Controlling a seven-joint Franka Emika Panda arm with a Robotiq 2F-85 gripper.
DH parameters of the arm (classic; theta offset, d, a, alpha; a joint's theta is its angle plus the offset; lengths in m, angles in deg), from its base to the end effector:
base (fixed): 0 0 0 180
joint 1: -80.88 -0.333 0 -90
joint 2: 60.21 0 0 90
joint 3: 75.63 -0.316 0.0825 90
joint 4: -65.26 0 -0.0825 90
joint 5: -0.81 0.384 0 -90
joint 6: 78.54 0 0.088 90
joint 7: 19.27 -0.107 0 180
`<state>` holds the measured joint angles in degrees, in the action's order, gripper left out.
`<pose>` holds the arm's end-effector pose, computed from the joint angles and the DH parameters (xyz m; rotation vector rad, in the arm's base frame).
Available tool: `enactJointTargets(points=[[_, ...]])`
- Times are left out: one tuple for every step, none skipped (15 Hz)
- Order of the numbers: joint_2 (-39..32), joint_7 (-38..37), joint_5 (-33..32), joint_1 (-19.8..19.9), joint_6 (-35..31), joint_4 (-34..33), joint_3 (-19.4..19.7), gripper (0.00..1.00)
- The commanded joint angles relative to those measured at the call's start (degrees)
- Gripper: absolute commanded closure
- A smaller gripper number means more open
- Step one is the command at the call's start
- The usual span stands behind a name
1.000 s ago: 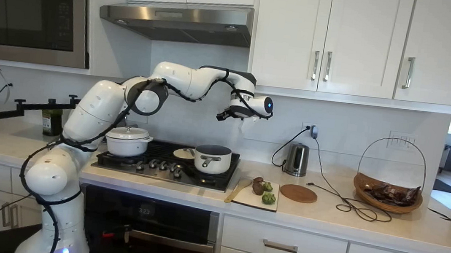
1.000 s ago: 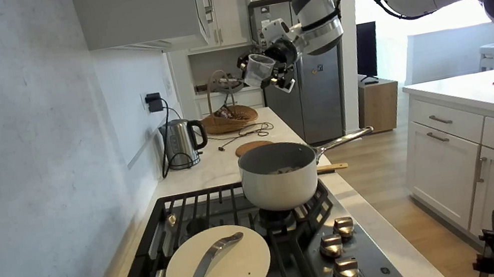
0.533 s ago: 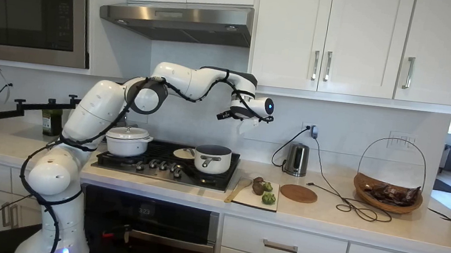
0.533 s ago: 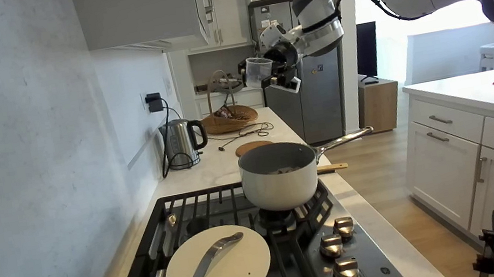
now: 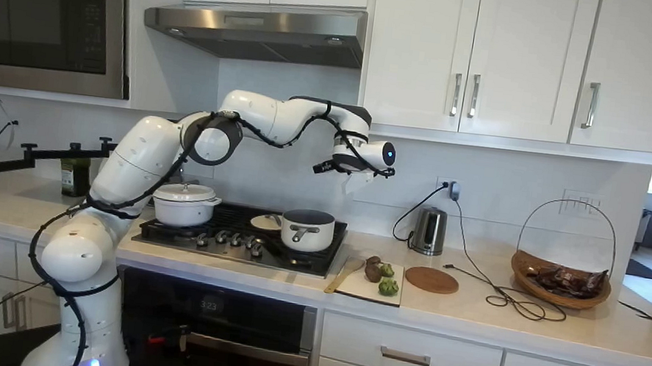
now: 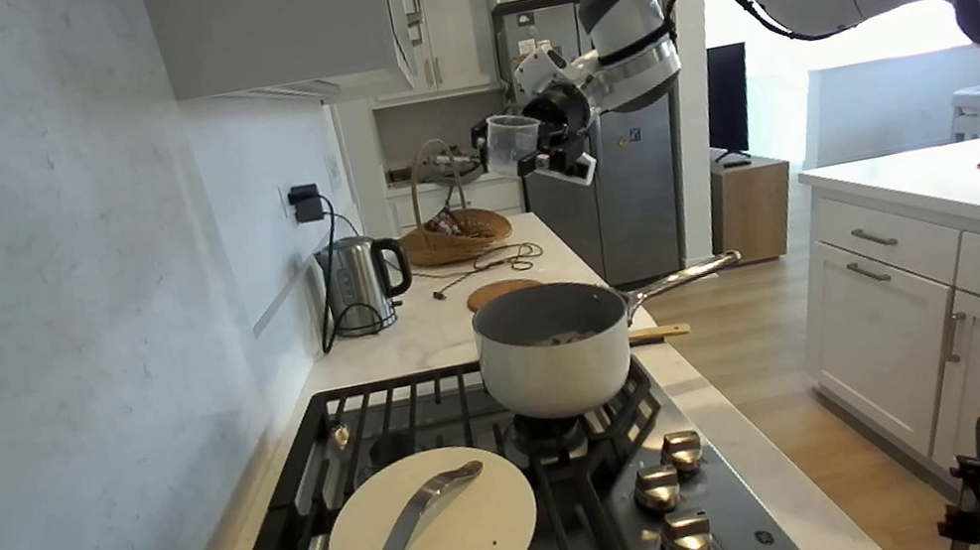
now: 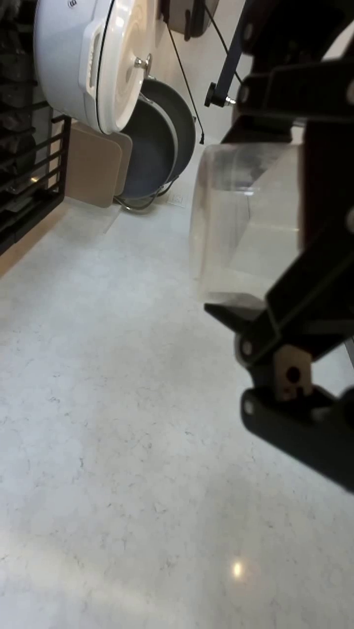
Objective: Pour contents from the clear cup into the white pot
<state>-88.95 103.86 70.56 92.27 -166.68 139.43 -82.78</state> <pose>0.6957 0.0303 0.5172 -1.1731 -1.6970 -1.2608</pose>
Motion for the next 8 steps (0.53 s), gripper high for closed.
enactJointTargets(points=[[-1.4,-1.2,1.5,-1.7,-1.1,-1.9,2.5,0.65],[-1.7,-1.5,1.7,-1.6,-1.6,-1.9,3.0,0.65],[-1.8,-1.3,2.0,-1.5,-2.1,-1.8,3.4,0.65],[-1.8,-1.9,2.4,-1.0,-2.3,-1.4,3.8,0.65],[-1.7,-1.8,3.0,-0.7,-3.1,-0.9,4.4,0.65],[-1.7,-2.0,3.6,-0.3,-3.3,-0.6,4.9,0.65],[-1.5,-2.1,4.1,-0.1,-3.9,-0.1,5.6,0.65],[-1.2,-2.5,4.8,0.3,-4.6,0.4,6.2,0.65]])
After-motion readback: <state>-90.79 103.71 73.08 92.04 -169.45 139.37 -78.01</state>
